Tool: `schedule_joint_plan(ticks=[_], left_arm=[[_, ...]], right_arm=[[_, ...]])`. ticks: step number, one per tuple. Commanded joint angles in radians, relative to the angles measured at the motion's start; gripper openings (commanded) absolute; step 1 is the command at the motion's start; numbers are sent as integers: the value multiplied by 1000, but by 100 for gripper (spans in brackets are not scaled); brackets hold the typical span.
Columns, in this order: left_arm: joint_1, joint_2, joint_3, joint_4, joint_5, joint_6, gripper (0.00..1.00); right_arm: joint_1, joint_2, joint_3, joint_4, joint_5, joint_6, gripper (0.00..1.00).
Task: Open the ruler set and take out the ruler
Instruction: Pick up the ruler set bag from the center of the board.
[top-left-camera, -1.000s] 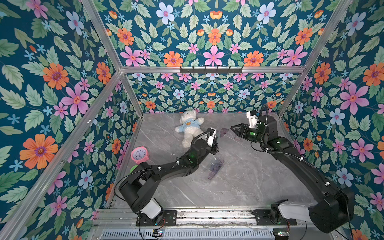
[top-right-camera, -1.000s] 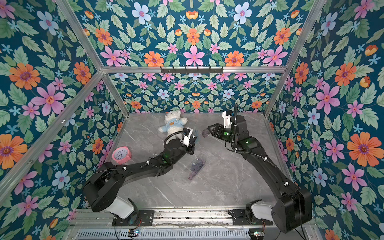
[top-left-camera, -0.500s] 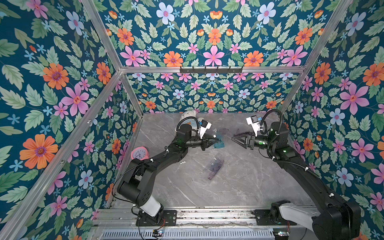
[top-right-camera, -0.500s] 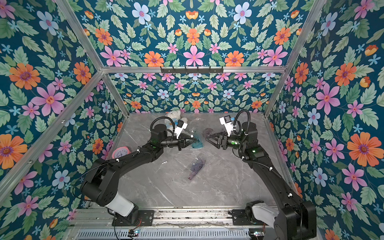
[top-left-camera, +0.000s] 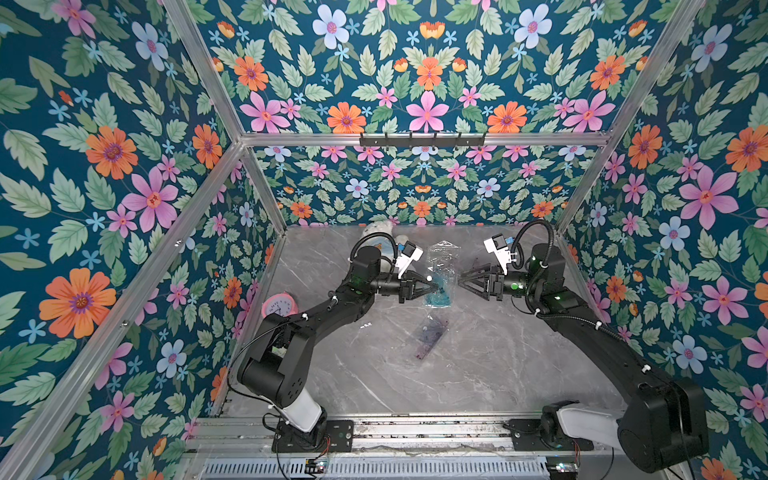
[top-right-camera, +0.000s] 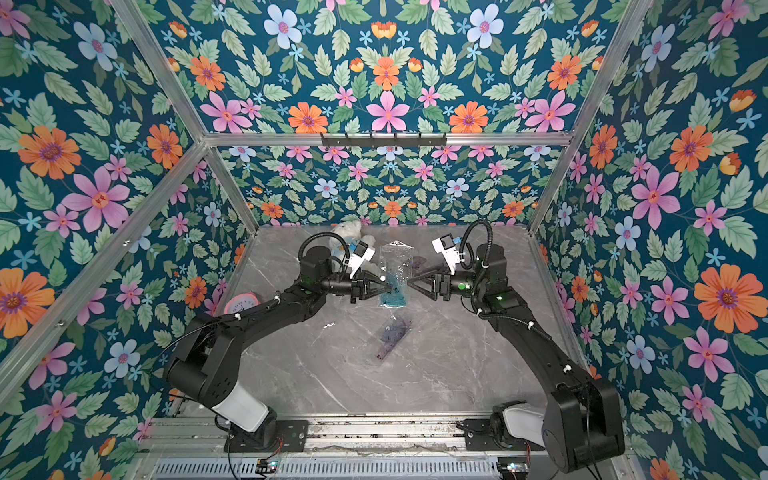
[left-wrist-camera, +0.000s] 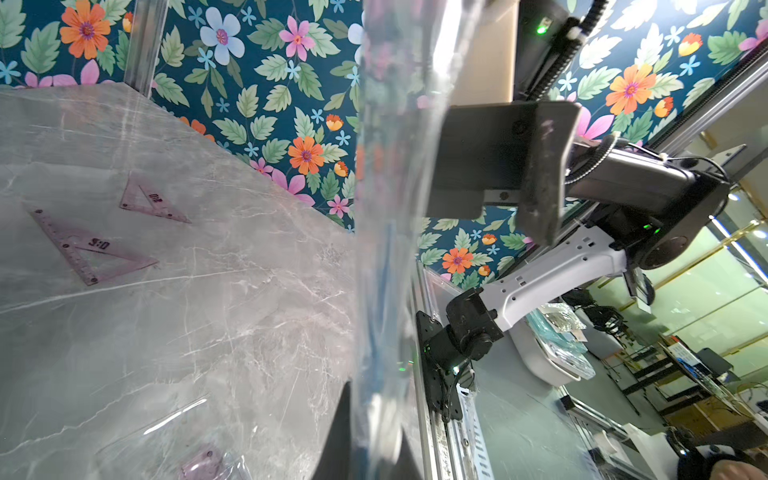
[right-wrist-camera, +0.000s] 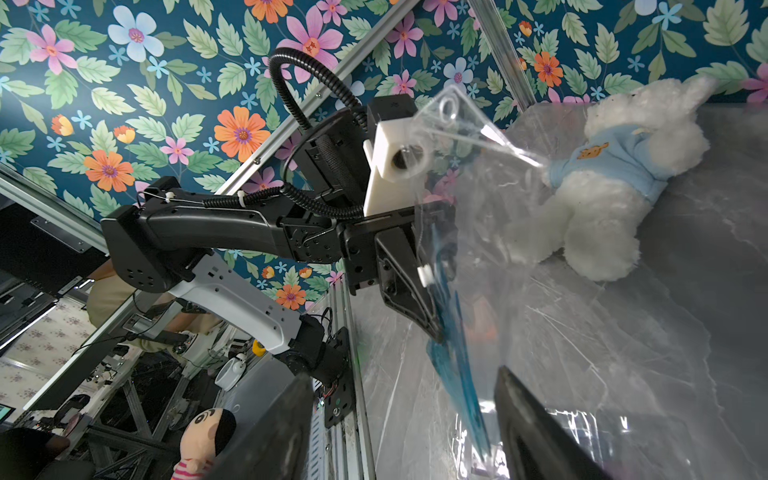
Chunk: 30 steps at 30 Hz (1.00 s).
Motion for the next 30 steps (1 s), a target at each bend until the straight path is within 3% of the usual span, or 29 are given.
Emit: schedule_joint_plan(ticks=[1,9,14,21,30], left_arm=[[0,2,-2,134,32,-81,0],[-2,23,-5,195,20,-130,0],[-7,74,-16,355,24,-249,0],[-12,125,-13,510,26,-363,0],[-18,145,-12,522,33,-374,0]], right_arm=[[1,35,-14,129,-11,34,71],[16,116,-18,264,-35,100,71],[56,163,-2,330,-49,134,67],[82,252,18,487,-83,251,52],[83,289,34,536,-83,301,30]])
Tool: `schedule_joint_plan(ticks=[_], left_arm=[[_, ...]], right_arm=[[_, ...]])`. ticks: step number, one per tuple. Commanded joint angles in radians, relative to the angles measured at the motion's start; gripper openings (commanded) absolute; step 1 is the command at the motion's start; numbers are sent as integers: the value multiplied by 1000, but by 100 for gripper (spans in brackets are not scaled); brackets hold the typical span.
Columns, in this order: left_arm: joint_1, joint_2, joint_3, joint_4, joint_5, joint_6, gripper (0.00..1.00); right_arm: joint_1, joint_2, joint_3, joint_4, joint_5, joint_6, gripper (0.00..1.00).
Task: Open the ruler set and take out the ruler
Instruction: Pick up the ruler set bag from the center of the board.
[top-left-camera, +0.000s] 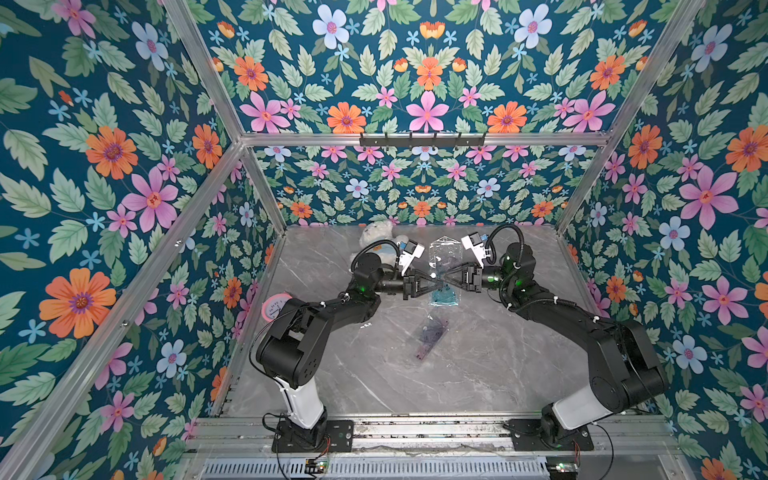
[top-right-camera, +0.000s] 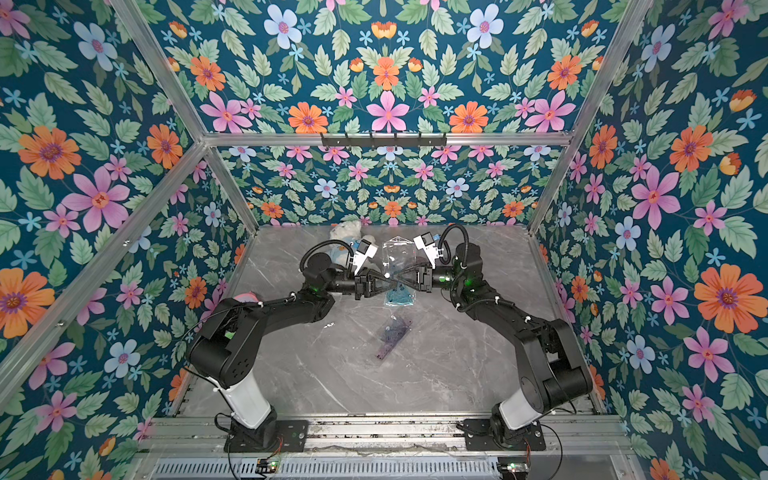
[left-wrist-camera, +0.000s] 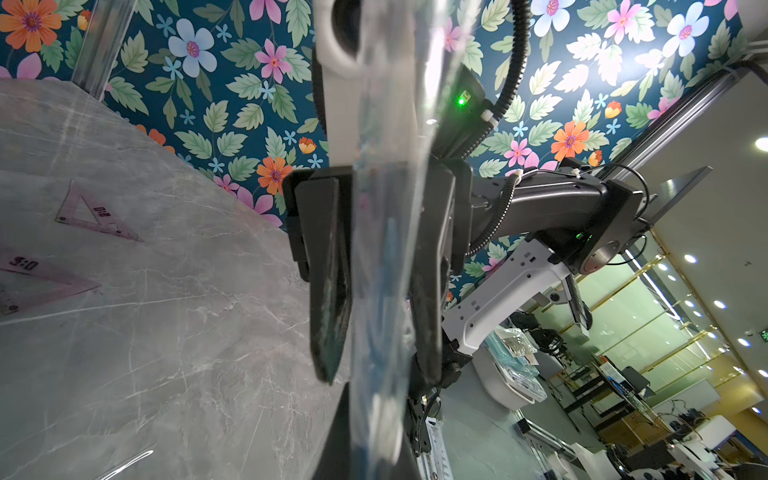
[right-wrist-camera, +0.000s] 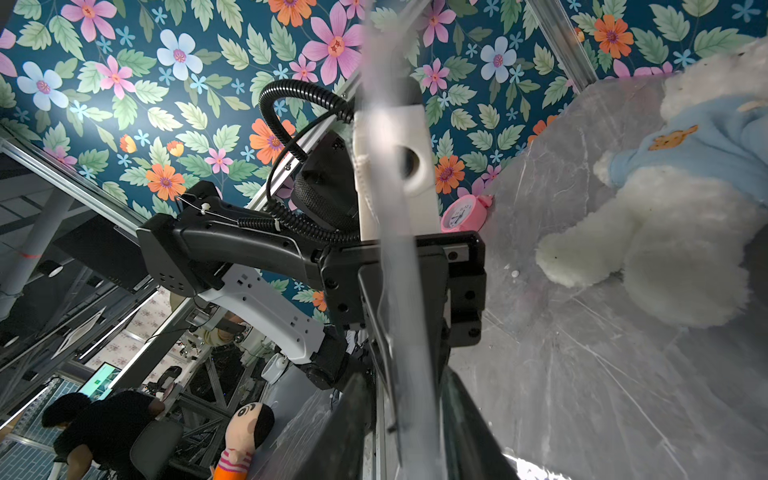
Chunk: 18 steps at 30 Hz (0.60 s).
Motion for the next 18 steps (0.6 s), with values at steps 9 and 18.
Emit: schedule_joint_plan(ticks=[9,18], left_arm=[[-2,14,12,68,13,-21,0],[0,11,14,73,-22,-21,0]], right_arm=[[9,18,22,37,-8,21,21],[12,18,40,-7,-4,21,0]])
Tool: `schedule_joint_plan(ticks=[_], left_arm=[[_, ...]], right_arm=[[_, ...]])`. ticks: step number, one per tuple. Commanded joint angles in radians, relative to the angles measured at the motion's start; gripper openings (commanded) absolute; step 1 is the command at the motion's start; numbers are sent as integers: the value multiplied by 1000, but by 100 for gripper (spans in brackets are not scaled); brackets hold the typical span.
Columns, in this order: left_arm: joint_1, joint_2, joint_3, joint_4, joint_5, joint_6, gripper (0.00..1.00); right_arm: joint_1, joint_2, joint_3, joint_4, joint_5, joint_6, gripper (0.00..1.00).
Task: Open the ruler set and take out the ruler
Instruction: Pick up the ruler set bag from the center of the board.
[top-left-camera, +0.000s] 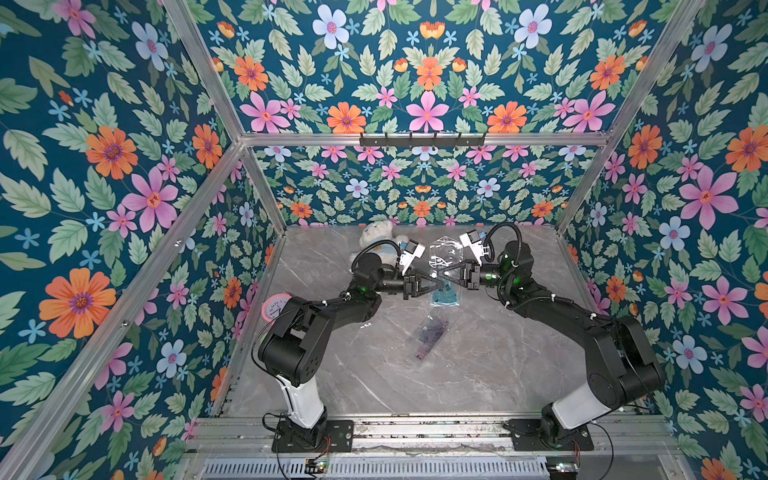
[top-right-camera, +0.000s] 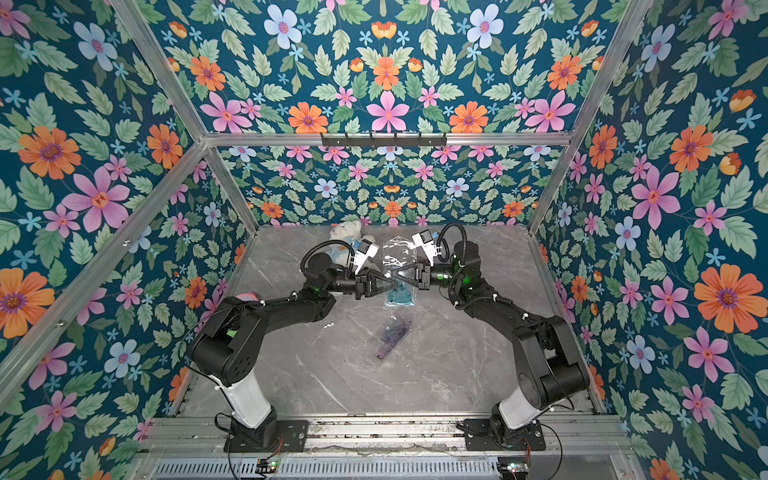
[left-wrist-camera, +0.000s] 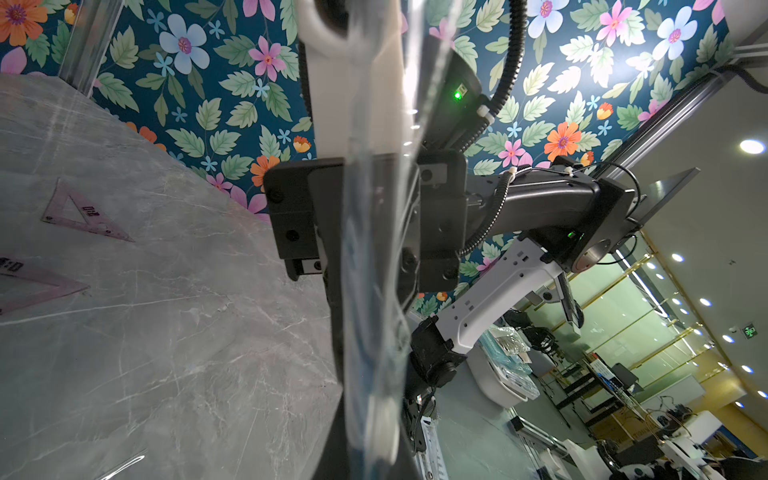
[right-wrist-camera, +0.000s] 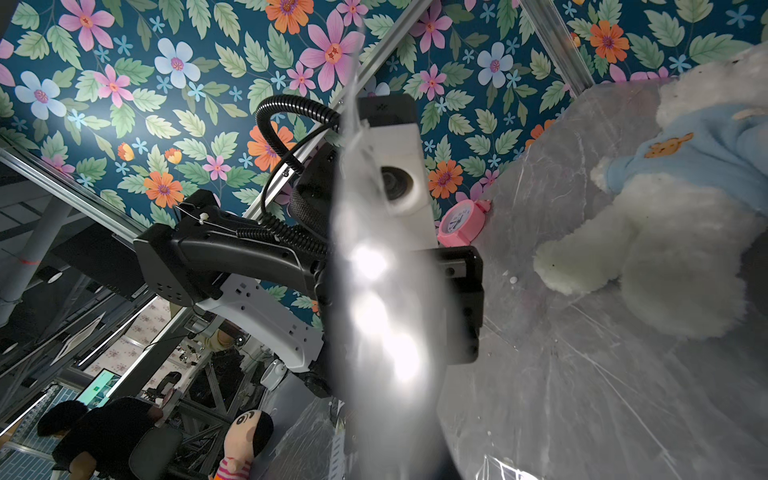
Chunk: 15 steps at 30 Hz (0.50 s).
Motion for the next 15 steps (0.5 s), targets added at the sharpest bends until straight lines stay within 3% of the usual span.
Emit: schedule_joint_plan(ticks=[1,3,5,6,10,15], left_arm=[[2,-7,5,46,-41,3,0],[7,-21,1,23,-79,23,13],[17,-53,-10,-57,-136,90,39],[20,-73,-13,-110,-160,137,45],[22,-198,-7,-492,-380,456,59],[-13,-329,-10,-713,-788,676,60]], right_arm=[[4,-4,15,-5,-16,13,0],[4,-12,22,-21,-4,16,0],[2,-29,43,-74,21,2,0],[2,-40,53,-113,39,-13,0],[1,-111,105,-342,194,-122,0],[7,-171,140,-491,401,-180,0]])
